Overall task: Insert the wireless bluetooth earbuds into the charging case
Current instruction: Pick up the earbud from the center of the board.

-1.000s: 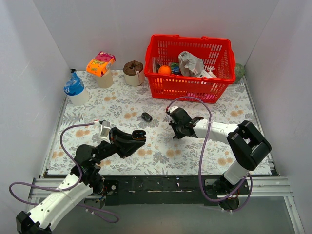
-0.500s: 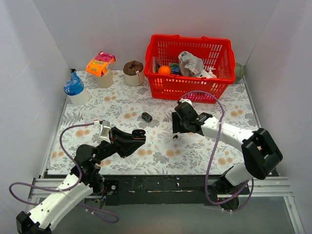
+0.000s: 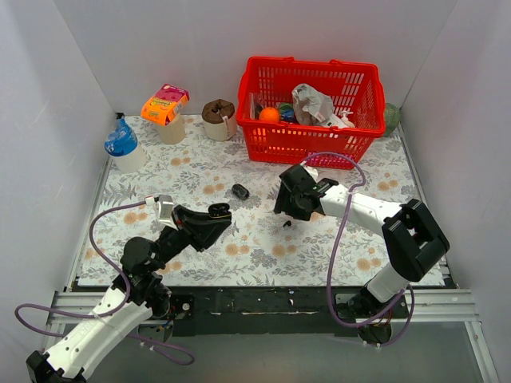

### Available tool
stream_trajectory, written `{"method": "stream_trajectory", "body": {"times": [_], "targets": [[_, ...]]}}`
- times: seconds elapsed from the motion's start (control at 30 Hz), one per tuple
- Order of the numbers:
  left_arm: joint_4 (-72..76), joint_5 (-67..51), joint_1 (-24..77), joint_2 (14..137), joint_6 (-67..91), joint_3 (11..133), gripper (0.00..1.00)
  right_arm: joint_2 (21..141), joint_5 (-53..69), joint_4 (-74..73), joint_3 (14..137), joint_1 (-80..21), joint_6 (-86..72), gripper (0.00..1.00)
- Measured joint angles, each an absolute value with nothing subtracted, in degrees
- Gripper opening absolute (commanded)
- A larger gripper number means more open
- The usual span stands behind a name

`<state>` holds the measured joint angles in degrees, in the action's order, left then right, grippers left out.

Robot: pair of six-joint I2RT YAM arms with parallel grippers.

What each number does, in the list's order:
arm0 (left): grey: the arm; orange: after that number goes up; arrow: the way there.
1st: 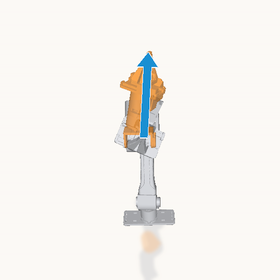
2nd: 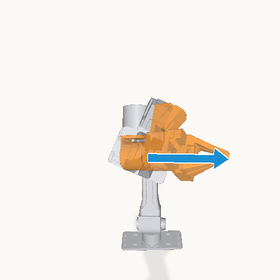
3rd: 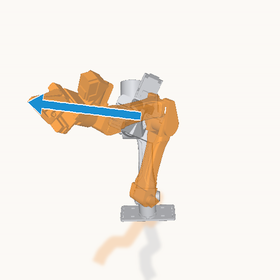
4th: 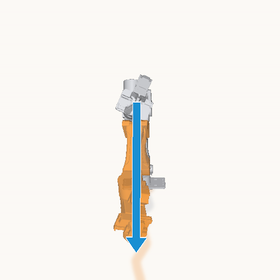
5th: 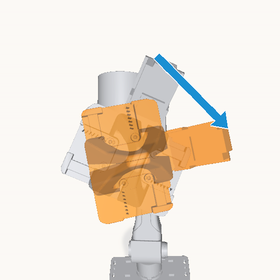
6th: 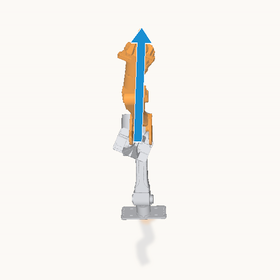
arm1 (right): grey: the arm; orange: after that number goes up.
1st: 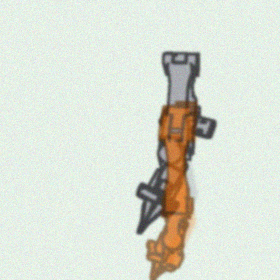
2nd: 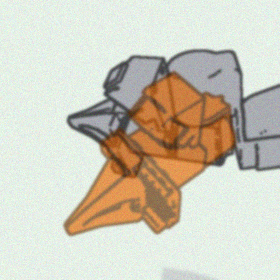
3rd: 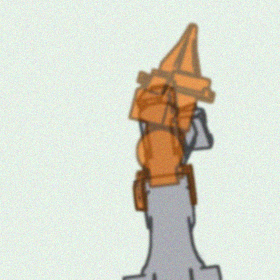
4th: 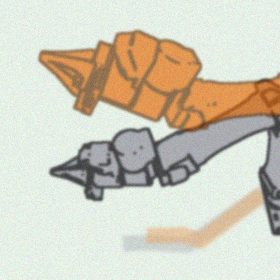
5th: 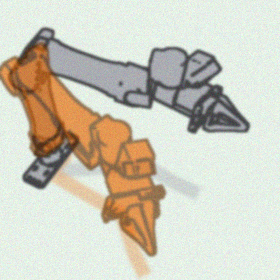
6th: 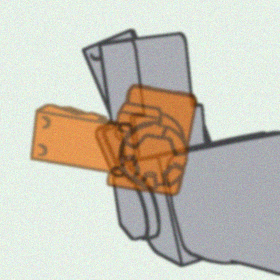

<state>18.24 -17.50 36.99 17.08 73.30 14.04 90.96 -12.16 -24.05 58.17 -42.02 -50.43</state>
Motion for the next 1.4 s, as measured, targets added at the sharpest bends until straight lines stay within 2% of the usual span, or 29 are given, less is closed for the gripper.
{"method": "stream_trajectory", "body": {"times": [0.27,0.7,1.4], "targets": [[16.1,-13.8,37.0,17.0,73.7,14.4,0.00,93.6,-12.2,-24.6,57.3,-42.0,-55.3,0.60],[15.0,-12.2,37.0,15.2,74.4,14.4,0.00,94.4,-11.5,-24.9,54.8,-42.0,-58.9,0.59],[13.2,-8.7,37.0,14.9,75.2,14.8,0.00,104.1,-15.7,-35.9,67.2,-42.0,-64.4,0.44]]}}
